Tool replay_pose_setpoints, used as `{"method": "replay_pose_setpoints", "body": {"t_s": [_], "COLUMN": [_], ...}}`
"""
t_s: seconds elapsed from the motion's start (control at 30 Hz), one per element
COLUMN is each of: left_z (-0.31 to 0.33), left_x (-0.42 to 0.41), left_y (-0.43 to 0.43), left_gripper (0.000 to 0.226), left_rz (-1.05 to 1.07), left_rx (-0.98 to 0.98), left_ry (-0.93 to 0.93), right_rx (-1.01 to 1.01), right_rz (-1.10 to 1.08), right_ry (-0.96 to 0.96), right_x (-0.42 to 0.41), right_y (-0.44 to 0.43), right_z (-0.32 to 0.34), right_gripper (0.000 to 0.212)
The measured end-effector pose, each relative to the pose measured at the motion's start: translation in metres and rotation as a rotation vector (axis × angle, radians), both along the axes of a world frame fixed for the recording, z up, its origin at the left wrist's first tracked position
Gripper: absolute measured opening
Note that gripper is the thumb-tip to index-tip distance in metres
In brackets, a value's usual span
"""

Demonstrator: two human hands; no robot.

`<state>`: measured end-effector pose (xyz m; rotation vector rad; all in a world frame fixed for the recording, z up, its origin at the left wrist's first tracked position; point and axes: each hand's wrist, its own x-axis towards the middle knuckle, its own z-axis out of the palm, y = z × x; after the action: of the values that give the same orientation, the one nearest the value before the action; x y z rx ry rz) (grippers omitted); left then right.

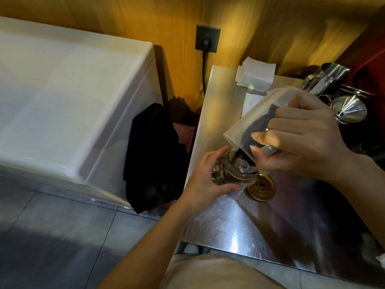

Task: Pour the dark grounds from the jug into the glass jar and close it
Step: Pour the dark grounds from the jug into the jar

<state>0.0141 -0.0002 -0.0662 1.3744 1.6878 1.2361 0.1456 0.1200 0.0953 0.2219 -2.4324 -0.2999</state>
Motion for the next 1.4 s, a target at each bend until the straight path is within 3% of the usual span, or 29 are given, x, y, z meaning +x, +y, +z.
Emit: {"method": "replay_pose_setpoints", "body": {"t_s": [1.4], "left_z": [-0.0025], "left_x": [0.0006], "left_y": [0.0013], "left_gripper": [0.085], "left_rz": [0.009], "left_rx": [-0.006], "left_ry": [-0.025], "right_rx": [0.106], "right_rz": [0.009], "right_ry": [0.023], "right_x": [0.0080], "right_y": [-0.0074], "right_z": [-0.0031], "right_gripper": [0.016]}}
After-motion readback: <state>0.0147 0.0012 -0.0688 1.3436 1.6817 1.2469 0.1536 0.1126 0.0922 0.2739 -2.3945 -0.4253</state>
